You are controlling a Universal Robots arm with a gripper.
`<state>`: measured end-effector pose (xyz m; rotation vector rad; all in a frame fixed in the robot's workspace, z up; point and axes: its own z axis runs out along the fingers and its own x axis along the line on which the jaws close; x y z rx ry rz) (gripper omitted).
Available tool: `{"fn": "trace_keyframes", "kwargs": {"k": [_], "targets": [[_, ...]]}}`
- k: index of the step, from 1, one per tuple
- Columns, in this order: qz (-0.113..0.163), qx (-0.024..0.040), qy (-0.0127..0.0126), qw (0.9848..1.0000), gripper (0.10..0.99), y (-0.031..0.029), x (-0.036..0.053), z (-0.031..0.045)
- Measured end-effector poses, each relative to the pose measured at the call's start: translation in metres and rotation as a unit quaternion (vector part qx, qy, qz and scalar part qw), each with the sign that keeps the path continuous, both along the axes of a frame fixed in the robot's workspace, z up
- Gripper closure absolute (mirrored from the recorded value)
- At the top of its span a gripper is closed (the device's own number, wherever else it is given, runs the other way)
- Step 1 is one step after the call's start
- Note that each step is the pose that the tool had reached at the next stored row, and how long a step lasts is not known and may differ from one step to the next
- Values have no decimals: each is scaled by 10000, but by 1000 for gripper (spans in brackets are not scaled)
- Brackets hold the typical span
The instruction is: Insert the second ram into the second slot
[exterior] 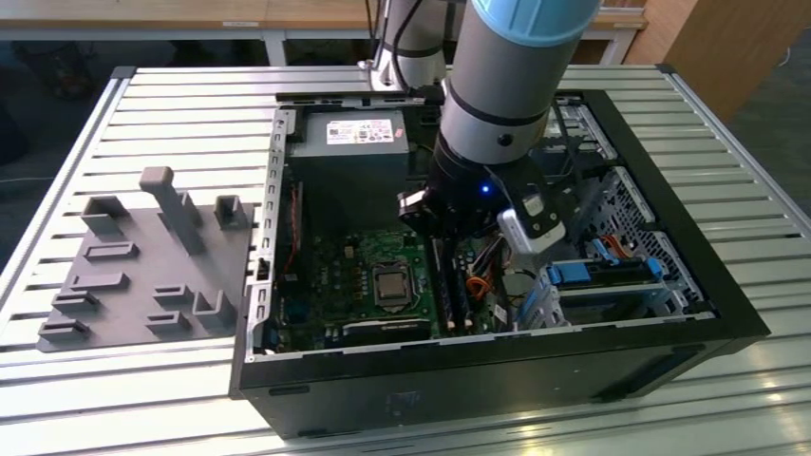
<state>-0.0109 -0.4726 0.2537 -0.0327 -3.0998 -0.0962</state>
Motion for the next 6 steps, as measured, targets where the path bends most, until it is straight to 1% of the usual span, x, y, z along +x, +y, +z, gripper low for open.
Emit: {"fn": "trace_keyframes", "kwargs": {"k": [6], "targets": [[-1, 5, 0, 10000, 980, 0, 0, 1]]}}
